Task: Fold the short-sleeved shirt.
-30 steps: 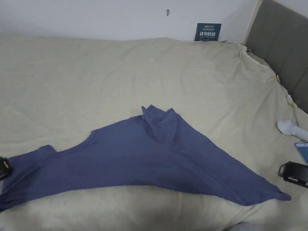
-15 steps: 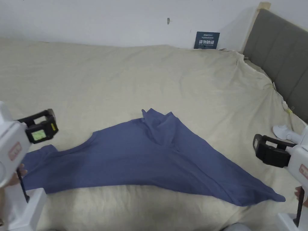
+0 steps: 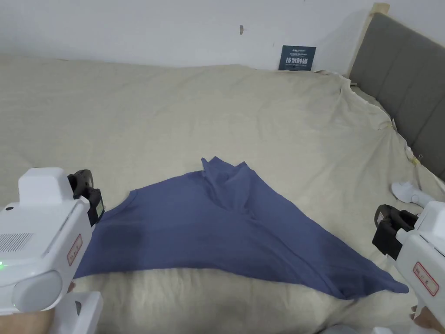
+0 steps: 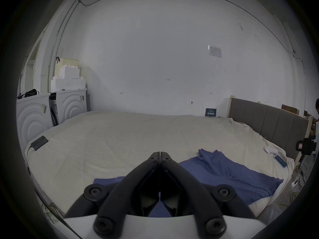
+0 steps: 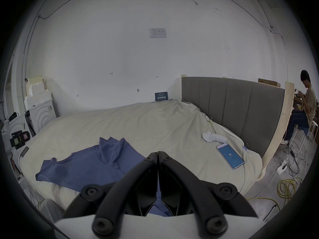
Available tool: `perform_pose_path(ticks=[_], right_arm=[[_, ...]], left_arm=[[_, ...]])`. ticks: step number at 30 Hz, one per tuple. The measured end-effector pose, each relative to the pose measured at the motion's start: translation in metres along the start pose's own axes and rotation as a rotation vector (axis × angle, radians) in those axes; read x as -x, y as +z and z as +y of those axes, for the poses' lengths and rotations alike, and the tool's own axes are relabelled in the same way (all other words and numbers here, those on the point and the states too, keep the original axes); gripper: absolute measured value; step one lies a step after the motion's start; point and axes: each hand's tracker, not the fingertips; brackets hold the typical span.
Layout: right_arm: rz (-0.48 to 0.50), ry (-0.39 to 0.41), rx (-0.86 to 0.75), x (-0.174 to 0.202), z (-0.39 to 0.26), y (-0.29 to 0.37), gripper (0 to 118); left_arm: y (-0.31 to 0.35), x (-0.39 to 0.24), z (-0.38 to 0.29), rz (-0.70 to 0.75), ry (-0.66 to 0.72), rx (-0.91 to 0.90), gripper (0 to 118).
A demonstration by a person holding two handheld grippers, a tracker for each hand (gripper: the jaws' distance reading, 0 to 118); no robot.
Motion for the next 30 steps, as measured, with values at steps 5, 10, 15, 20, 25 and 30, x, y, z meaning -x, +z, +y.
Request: perform_pose_path(ticks=[5, 10, 15, 20, 25, 30], right_arm=[[0.020, -0.008, 0.007, 0.007, 0.002, 0.000, 0], [0.030, 0.027, 0.036, 0.014, 0.005, -0.009, 0], [0.036, 0.052, 0.065, 0.015, 0.008, -0.021, 0], [0.033, 0.040, 0.095, 0.013, 0.010, -0.037, 0], [0.012, 0.057, 0.139, 0.009, 0.010, -0.057, 0], [-0.006, 0.047, 0.181, 0.002, 0.007, -0.078, 0]], left_arm=[[-0.021, -0.009, 0.004, -0.053, -0.007, 0.040, 0], [-0.078, -0.023, 0.025, -0.139, -0.063, 0.146, 0], [-0.153, -0.042, 0.048, -0.224, -0.069, 0.302, 107], [-0.235, -0.065, 0.053, -0.263, -0.062, 0.521, 118], [-0.305, -0.094, 0.038, -0.230, -0.210, 0.728, 118], [-0.351, -0.118, 0.014, -0.219, -0.274, 0.833, 115]])
